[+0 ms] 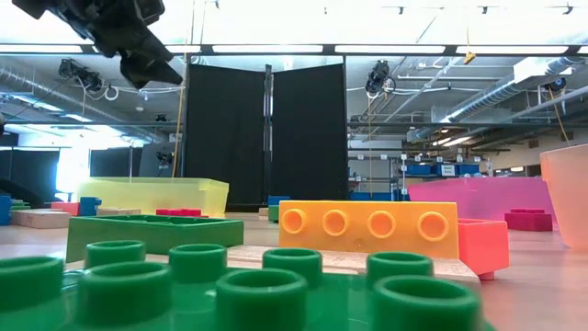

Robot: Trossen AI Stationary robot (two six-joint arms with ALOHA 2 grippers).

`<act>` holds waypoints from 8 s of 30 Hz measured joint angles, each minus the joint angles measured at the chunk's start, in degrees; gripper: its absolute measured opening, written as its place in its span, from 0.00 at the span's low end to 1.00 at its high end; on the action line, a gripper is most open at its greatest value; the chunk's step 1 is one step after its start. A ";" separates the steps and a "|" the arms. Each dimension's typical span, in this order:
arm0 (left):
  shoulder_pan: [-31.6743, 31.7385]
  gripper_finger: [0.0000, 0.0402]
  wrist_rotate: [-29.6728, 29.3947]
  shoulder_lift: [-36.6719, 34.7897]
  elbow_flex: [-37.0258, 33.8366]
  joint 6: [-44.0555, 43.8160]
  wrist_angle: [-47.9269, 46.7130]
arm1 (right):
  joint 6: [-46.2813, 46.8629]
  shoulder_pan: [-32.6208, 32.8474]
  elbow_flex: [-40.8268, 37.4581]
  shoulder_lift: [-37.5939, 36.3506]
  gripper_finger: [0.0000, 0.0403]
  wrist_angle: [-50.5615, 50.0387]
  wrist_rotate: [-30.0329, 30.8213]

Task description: Sort blocks by size

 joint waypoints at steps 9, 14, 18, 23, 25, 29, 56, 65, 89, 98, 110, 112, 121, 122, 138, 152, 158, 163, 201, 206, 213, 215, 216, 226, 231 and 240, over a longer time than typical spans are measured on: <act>0.00 0.63 -0.24 0.00 0.00 5.42 -0.80 | -0.38 0.92 -10.90 -3.16 0.46 7.90 -5.14; 0.00 0.63 -0.39 0.00 0.00 5.29 -0.73 | -3.65 0.93 -10.82 -3.22 0.74 7.85 -5.15; 0.00 0.63 -0.42 0.00 0.00 5.25 0.13 | -4.55 0.95 -9.05 -4.43 0.82 7.17 -5.17; 0.00 0.63 -0.46 0.00 0.00 5.23 2.37 | -2.27 0.95 -4.72 -7.76 0.79 1.52 -3.72; 0.00 0.63 -0.46 -0.04 0.00 5.23 3.36 | -1.09 0.78 -2.53 -9.12 0.76 -2.98 -3.32; 0.00 0.63 -0.48 -0.02 0.00 5.23 5.39 | -0.02 -0.84 2.06 -11.39 0.70 -12.85 -3.24; 0.02 0.63 -3.35 -9.61 0.00 8.44 0.12 | -50.87 -52.86 6.47 -9.32 0.59 12.65 8.43; 0.02 0.63 -3.63 -15.75 0.00 8.42 -6.55 | -80.49 -69.84 24.36 5.90 0.58 28.61 0.16; 0.02 0.63 -1.91 -19.62 0.00 8.24 -14.81 | -101.16 -90.85 65.49 44.12 0.69 -4.09 -12.83; 0.02 0.63 -3.87 -19.58 0.00 8.23 -14.79 | -109.79 -87.84 65.51 48.62 0.87 0.98 -13.79; 0.04 0.63 -4.94 -19.58 0.00 8.20 -14.79 | -112.57 -85.74 65.51 50.27 0.87 -6.39 0.29; 0.04 0.63 -4.93 -19.58 0.00 8.04 -14.79 | -109.68 -87.22 65.50 50.39 0.86 -11.58 0.22; 0.04 0.63 -5.64 -19.58 0.00 7.81 -14.74 | -104.95 -91.69 64.67 50.43 0.80 -21.46 -0.06; 0.04 0.63 -5.64 -19.58 0.00 7.81 -14.74 | -104.95 -91.85 64.17 50.42 0.80 -21.55 -0.13; 0.04 0.63 -5.60 -19.58 0.00 6.67 -14.81 | -106.93 -89.94 52.83 50.43 0.71 -15.43 -2.77; 0.07 0.63 -4.08 -19.58 0.00 6.47 -14.83 | -106.95 -89.58 52.59 50.43 0.63 -9.06 -3.21; 0.07 0.63 -1.78 -19.56 0.00 6.88 -14.15 | -104.80 -88.95 50.10 49.95 0.38 -8.73 -3.90; 0.07 0.63 -1.55 -19.56 0.00 8.21 -11.97 | -100.36 -87.23 49.27 49.02 0.38 -10.31 -3.28; 0.07 0.63 -4.43 -19.47 0.00 8.18 -8.77 | -11.02 -15.89 9.14 -2.70 0.38 -14.01 -3.37; 0.07 0.63 -4.88 -19.47 0.00 8.20 -8.93 | -4.52 -11.47 1.68 -2.48 0.38 -2.09 -3.39; 0.07 0.63 -4.88 -19.47 0.00 8.20 -9.90 | -2.71 -8.34 -3.05 0.32 0.38 5.89 -5.33; 0.07 0.63 -4.88 -19.47 0.00 8.20 -9.89 | -2.76 -7.89 -3.33 1.71 0.42 6.09 -5.65; 0.07 0.63 -4.88 -19.47 0.00 8.20 -9.89 | -2.79 -7.69 -3.41 2.32 0.45 6.00 -6.31; 0.04 0.63 -7.78 -19.46 0.00 6.92 -9.54 | -3.74 -4.66 -3.43 4.60 0.60 5.90 -7.67; 0.04 0.61 -9.58 -17.19 0.00 6.32 -9.59 | -2.28 -3.67 -2.78 1.27 0.58 5.15 -6.42; -0.77 0.55 -6.48 -8.01 1.46 3.28 -7.87 | -6.02 -4.67 5.70 -4.78 0.50 -6.63 9.70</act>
